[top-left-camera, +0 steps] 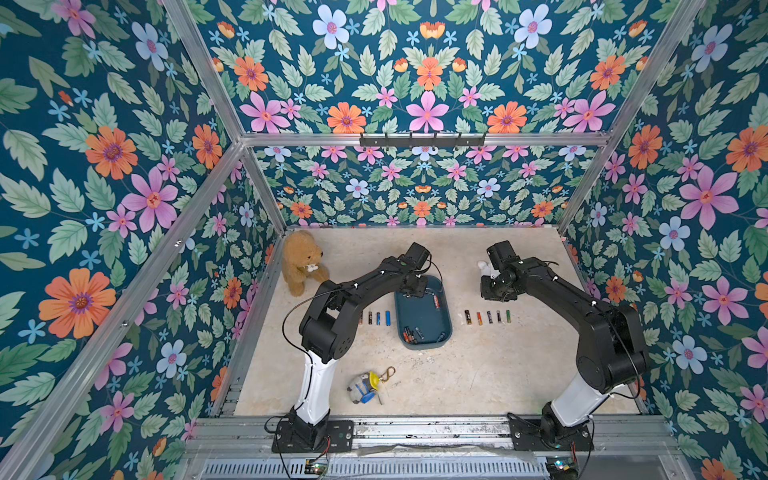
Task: Take the batteries out of the storage box
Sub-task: Pick up the battery from the storage box.
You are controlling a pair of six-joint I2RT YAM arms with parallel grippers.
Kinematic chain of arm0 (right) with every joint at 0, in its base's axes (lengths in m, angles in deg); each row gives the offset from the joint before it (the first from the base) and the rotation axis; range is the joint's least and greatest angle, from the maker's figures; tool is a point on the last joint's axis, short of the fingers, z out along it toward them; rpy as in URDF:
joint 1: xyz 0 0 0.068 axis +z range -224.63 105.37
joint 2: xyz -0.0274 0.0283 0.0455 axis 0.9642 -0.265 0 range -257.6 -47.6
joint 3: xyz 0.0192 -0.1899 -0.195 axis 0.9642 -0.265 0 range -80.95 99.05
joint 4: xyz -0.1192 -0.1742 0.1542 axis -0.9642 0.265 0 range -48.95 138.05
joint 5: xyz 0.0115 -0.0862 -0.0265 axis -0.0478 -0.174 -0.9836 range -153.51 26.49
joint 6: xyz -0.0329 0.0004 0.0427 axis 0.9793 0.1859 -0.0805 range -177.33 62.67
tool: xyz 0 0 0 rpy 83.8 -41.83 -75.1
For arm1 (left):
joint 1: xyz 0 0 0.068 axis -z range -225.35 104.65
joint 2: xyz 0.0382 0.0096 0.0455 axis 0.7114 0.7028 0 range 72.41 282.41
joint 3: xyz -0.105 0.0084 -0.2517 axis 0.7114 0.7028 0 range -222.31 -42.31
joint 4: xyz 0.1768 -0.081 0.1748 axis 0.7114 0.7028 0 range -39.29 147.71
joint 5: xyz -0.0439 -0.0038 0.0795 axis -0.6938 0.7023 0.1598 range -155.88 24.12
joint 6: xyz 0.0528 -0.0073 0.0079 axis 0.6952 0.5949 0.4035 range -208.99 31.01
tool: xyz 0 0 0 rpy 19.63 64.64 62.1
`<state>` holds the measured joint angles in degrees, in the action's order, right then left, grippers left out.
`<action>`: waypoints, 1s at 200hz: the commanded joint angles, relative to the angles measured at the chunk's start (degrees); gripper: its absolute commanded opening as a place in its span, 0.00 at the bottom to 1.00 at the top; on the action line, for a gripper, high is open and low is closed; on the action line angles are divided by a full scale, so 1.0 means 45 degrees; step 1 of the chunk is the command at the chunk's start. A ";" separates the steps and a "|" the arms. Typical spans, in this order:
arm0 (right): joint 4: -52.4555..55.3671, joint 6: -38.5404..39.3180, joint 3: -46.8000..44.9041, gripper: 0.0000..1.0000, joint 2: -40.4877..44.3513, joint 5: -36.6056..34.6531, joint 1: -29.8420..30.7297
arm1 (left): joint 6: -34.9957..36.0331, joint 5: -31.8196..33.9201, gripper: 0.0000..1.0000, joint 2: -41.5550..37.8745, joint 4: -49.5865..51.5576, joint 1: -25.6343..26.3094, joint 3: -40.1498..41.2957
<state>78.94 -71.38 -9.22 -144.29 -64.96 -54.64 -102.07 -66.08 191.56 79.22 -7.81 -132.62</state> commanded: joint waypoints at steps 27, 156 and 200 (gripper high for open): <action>0.0151 0.0050 0.0144 0.29 -0.0160 0.0069 0.0011 | 0.0309 0.0197 0.44 0.0142 -0.0224 0.0072 0.0173; 0.0208 0.0041 0.0233 0.30 -0.0020 0.0036 0.0002 | 0.0094 0.0062 0.36 0.0498 -0.0203 0.0389 0.0436; 0.0193 0.0074 0.0175 0.30 -0.0024 0.0069 0.0011 | -0.0130 0.0104 0.31 0.0725 -0.0146 0.0444 0.0267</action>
<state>79.05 -71.16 -8.50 -144.73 -64.78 -54.64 -101.83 -65.82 194.21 78.00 -5.86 -130.87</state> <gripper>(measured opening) 0.297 0.329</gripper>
